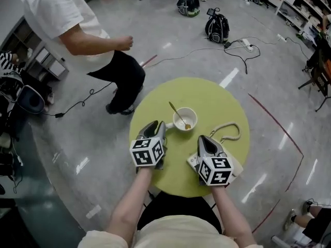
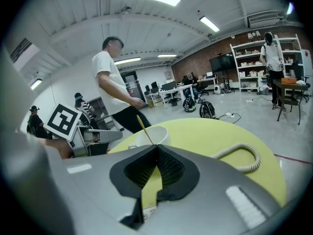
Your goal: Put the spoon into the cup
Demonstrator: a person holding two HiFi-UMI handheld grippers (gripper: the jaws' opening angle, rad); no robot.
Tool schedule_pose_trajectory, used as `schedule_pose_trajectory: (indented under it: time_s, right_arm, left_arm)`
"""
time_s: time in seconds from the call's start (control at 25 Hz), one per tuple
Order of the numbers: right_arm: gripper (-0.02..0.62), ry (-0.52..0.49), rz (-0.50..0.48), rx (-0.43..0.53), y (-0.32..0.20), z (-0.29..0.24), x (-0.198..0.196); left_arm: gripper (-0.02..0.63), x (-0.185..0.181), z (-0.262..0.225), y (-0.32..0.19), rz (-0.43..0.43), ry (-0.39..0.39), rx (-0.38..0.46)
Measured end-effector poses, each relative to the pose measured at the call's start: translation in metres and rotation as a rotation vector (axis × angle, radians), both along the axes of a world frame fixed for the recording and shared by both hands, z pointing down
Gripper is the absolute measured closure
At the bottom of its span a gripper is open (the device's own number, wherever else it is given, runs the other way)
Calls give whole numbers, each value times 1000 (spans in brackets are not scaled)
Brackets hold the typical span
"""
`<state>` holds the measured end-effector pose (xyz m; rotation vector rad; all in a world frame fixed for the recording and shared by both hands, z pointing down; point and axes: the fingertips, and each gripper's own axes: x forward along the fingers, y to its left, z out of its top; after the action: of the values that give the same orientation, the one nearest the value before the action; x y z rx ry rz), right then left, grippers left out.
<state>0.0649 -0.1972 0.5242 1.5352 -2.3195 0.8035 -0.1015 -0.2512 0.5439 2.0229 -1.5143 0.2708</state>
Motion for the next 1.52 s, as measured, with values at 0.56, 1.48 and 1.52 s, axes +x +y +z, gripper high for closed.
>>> schedule_pose_trajectory:
  time_s: [0.56,1.48,1.52]
  right_arm:
    - [594,20,-28,1,23,0,-14]
    - [594,-27,1,76,50,-41,-14]
    - [594,-28,1,82,50,-42,-14]
  left_arm:
    - [551,-11,-3,46,34,-92,15]
    - [604,17,-38,92,154,-113,120]
    - [604,18,-42,94,159,-109,127]
